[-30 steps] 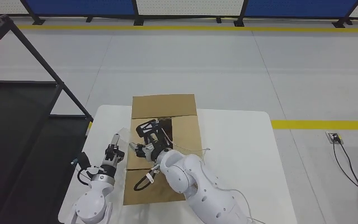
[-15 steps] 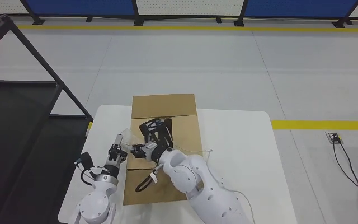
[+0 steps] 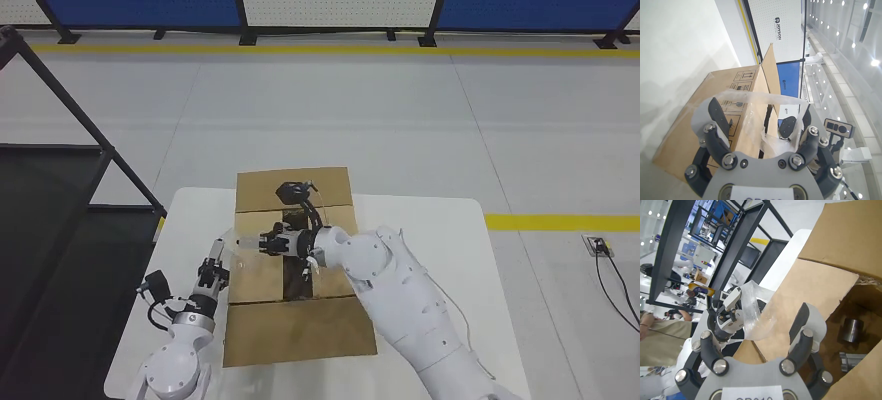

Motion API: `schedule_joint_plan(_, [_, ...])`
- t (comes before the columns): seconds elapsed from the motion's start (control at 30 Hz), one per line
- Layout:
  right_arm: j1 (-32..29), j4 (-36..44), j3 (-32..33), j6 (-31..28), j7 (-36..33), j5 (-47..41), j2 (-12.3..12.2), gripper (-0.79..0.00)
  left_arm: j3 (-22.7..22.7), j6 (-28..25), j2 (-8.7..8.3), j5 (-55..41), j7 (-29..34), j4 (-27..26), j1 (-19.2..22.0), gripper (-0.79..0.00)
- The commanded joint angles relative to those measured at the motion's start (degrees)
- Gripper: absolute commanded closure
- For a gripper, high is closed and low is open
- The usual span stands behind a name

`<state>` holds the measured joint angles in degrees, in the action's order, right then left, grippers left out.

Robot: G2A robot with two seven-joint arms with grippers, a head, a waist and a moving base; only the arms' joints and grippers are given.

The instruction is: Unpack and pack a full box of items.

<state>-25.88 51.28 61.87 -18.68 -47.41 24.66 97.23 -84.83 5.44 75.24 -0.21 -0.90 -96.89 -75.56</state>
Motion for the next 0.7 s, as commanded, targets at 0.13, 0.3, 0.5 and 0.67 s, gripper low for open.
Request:
schedule_joint_plan(0.13, [6.0,-11.7,1.0,-7.3,-4.4,-9.3,0.4,-0.785,-0.7,-0.1,0.18,-0.9,-1.9,-0.4,-1.0,-0.785])
schedule_joint_plan(0.3, [6.3,-12.2,1.1,-6.9,-3.7,-9.1,0.4,-0.785,-1.0,-0.2,0.41,-1.3,-4.3,-0.9,-2.0,-0.785])
schedule_joint_plan(0.5, [4.9,-11.1,0.0,-6.5,-3.5,-8.0,0.4,-0.785,-1.0,-0.2,0.7,-1.9,-6.4,-1.8,-2.7,-0.785])
schedule_joint_plan(0.67, [6.5,-13.5,-2.1,-10.2,-6.2,-8.3,0.9,-0.785,-0.5,-0.6,0.86,-1.2,-6.8,-3.0,-3.9,-0.785])
